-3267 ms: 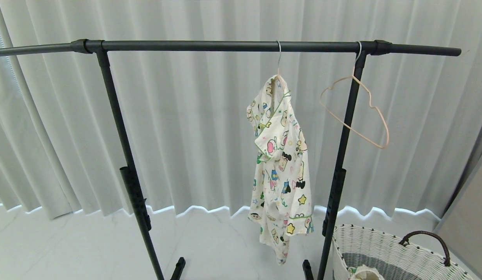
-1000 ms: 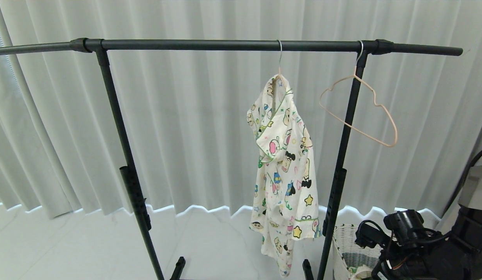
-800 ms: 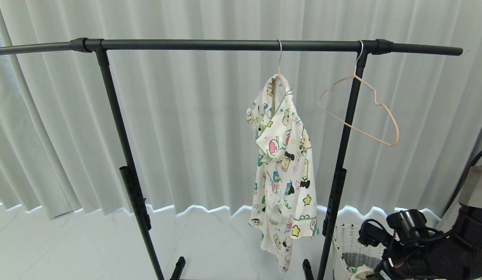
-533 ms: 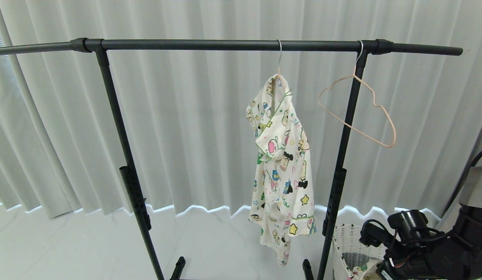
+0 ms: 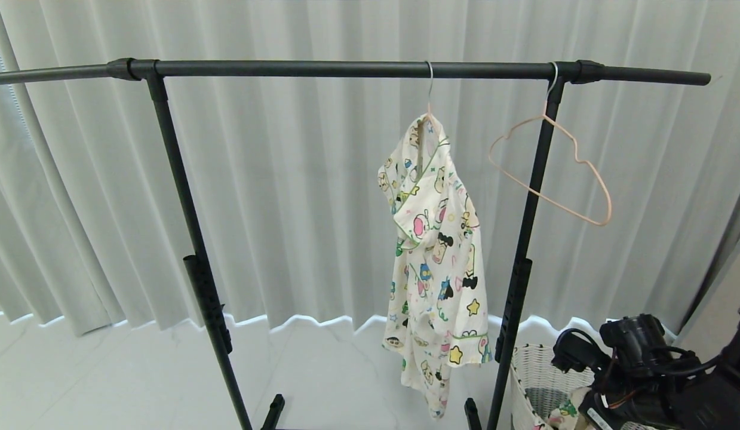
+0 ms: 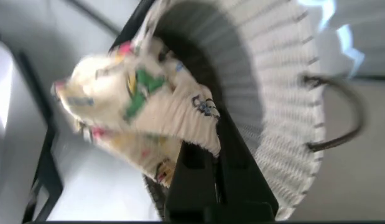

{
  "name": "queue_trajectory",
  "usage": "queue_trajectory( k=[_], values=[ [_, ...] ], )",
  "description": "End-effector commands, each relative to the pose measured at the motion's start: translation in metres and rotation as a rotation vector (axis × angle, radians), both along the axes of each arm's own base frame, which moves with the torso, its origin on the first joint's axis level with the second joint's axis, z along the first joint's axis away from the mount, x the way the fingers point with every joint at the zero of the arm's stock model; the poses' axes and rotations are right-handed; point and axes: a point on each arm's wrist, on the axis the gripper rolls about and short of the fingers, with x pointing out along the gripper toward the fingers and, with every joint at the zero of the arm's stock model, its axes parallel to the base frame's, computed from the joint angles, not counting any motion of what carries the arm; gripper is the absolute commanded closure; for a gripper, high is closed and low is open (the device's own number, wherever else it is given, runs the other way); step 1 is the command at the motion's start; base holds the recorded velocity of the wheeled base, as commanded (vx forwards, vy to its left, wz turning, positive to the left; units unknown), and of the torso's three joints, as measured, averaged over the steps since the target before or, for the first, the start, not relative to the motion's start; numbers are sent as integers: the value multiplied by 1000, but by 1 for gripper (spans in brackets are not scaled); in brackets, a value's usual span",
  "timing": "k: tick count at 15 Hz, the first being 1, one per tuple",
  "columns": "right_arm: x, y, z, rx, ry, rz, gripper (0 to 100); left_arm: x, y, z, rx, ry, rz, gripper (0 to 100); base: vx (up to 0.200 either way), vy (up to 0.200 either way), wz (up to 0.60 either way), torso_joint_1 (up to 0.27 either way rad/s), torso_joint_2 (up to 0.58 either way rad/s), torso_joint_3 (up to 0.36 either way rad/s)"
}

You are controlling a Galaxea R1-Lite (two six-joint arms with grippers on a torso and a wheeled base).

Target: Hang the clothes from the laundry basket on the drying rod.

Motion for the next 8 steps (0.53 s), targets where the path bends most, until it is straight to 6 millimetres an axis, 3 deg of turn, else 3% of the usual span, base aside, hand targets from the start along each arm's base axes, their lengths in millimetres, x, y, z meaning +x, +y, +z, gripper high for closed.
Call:
queue_trajectory(
  k=[1, 4, 8],
  values=[
    [-12, 10, 41, 46, -159, 51, 100, 2, 0, -1, 4, 26, 0, 0, -200, 0, 0, 2, 2, 2],
    [-24, 24, 73, 88, -294, 113, 100, 3, -2, -1, -30, 43, -42, 0, -200, 0, 0, -1, -2, 6],
    [-34, 49, 101, 135, -413, 207, 100, 3, -2, -1, -90, 40, -40, 0, -200, 0, 0, 0, 2, 1]
  ],
)
